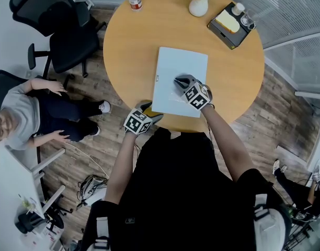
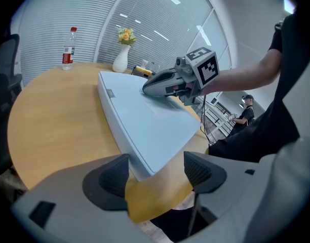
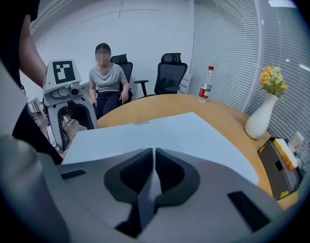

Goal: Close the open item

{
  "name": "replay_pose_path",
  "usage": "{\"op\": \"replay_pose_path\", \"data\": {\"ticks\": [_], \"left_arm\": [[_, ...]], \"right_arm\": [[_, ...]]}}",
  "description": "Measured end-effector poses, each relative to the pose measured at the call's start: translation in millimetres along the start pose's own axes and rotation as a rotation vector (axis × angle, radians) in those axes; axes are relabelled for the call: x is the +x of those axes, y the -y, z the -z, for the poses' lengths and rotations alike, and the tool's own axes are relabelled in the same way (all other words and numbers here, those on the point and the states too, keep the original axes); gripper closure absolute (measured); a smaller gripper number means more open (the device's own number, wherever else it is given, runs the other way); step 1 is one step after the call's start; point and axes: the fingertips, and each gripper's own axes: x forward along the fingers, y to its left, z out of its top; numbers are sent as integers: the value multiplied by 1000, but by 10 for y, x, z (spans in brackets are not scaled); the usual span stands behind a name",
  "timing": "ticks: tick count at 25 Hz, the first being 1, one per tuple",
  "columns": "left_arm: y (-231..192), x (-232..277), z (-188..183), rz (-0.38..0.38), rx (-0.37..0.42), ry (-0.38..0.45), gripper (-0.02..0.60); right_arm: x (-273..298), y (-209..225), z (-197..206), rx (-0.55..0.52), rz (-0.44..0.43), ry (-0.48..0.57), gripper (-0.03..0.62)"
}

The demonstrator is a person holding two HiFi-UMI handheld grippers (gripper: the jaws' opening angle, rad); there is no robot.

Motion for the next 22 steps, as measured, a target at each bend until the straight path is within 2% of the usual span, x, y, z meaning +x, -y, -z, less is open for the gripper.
{"op": "replay_pose_path", "data": {"ticks": [8,14,16,19,22], "left_arm": [[-14,-51,15,-18,37,-21,252],[-39,-189,39,-35,30,2,252],[4,-247,59,-15,8,22,260],[119,-366,-10,37,-43,92,332],[176,-498,-129,33,-30,157,418]], "right_arm": [[-89,42,-43,41,19,51,583],[-188,32,-15,61,42,69,583],[-242,24,-9,70,50,77,583],[-355,-28,-30,86,48,104,583],[-521,-74,-78,114,60,150,583]]}}
